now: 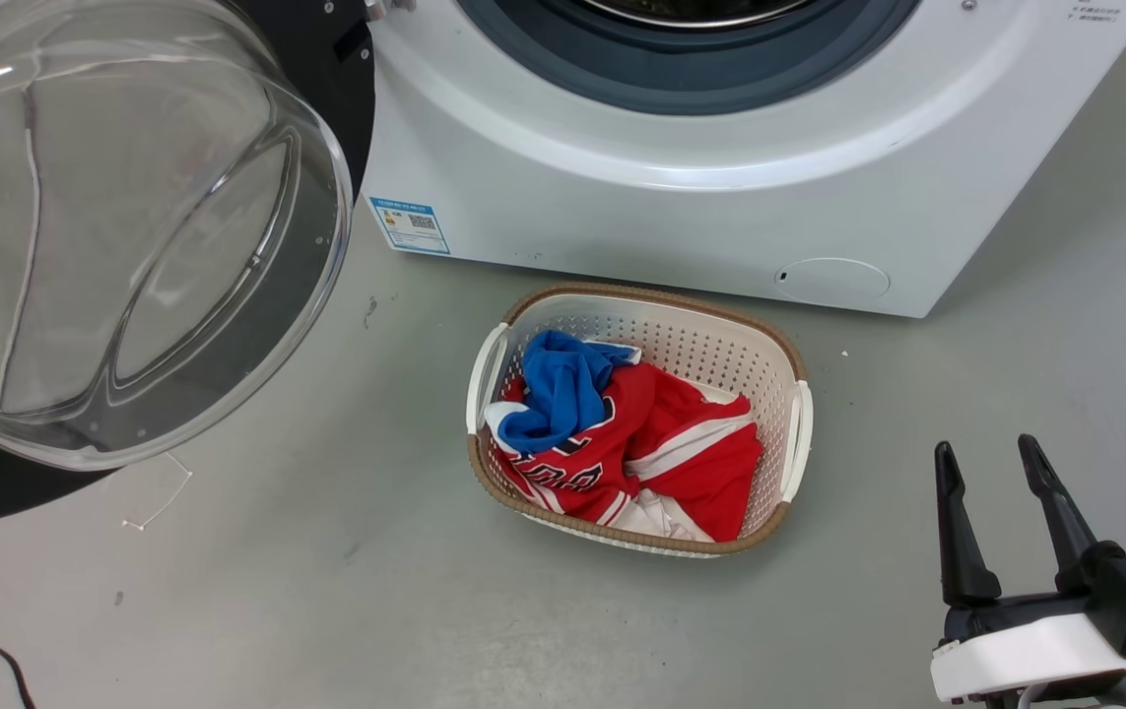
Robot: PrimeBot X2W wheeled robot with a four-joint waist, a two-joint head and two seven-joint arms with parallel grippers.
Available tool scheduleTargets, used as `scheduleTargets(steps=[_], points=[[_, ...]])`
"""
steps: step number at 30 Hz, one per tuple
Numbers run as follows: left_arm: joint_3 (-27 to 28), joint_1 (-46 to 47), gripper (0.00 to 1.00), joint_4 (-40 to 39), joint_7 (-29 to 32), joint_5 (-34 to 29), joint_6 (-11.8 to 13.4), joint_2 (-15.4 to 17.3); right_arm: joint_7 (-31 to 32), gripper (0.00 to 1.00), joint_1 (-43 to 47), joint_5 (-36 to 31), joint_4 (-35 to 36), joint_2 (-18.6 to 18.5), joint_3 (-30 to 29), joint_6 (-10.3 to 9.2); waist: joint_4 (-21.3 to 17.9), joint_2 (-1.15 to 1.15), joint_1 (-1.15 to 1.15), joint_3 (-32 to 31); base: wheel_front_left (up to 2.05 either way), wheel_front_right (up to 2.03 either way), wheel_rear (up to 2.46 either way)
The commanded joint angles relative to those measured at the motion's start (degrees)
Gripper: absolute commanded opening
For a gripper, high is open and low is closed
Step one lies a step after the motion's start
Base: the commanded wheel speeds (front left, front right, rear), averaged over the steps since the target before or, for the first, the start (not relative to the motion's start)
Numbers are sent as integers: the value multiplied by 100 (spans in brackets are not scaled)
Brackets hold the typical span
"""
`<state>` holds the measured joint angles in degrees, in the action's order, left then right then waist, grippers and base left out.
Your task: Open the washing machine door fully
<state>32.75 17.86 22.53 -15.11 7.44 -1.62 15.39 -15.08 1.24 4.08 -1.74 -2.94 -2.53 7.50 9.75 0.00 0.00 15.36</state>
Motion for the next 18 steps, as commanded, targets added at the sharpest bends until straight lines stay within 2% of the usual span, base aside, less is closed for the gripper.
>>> scheduleTargets(steps=[1, 9, 18], points=[[18, 10, 0, -33, -7, -46, -36, -18, -12, 100, 9, 22, 6, 13, 0, -1, -3, 0, 0, -20, 0, 0, 0], [-98, -260, 0, -355, -10, -306, -176, -219, -12, 100, 110, 91, -17, 13, -20, -1, 5, 0, 0, -272, 0, 0, 0], [-383, -685, 0, -1138, -10, -579, -286, -505, -12, 100, 304, 197, 51, 13, -102, -1, -23, 0, 0, -813, 0, 0, 0]])
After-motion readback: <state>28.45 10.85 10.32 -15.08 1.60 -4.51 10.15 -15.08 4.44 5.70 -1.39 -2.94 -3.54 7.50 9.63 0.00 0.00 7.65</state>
